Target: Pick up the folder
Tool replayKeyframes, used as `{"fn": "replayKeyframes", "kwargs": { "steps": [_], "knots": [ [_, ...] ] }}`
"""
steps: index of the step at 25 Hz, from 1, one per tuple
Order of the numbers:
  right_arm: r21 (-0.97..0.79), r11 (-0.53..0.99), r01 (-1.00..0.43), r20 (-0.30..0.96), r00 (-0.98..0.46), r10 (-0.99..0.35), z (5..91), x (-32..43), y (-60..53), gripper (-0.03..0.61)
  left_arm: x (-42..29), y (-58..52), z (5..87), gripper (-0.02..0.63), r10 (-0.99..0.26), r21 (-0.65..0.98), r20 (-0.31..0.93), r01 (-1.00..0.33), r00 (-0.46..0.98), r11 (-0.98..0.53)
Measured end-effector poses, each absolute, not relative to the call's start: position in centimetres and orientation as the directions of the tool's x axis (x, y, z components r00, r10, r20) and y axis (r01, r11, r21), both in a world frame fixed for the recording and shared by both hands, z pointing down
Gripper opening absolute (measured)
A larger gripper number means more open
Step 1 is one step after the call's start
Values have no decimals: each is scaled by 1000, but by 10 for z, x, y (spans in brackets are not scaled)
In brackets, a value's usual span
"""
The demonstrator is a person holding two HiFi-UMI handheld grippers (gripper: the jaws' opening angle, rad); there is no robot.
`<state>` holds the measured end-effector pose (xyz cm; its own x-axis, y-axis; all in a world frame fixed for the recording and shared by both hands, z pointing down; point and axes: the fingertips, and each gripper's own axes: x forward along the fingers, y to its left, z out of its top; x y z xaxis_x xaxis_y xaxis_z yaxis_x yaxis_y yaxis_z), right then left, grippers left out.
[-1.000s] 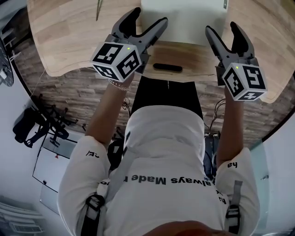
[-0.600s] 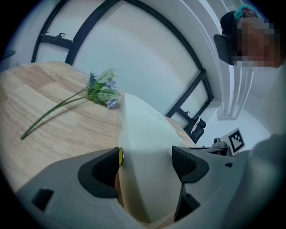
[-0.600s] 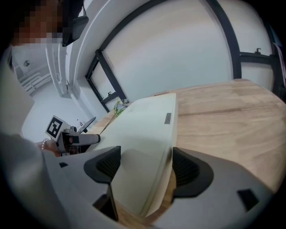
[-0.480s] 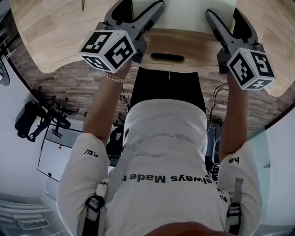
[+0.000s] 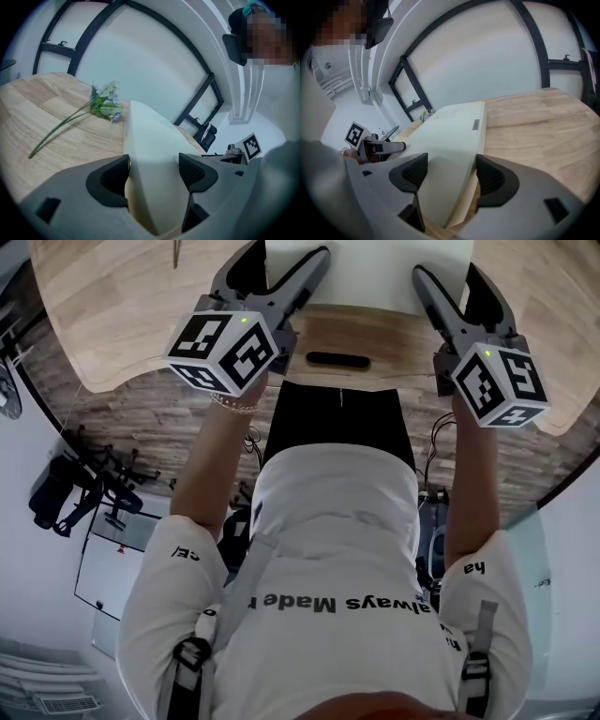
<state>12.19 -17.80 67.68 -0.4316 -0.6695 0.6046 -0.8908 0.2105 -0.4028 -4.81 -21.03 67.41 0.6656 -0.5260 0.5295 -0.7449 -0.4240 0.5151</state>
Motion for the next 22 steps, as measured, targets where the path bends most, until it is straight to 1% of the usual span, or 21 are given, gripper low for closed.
{"fn": "replayKeyframes", "kwargs": {
  "steps": [22],
  "knots": [
    [-310,278,-909,498,-404,-767,551,122,-190,308,-49,-221,551,333,-631,463,402,-742,664,-485]
  ]
}}
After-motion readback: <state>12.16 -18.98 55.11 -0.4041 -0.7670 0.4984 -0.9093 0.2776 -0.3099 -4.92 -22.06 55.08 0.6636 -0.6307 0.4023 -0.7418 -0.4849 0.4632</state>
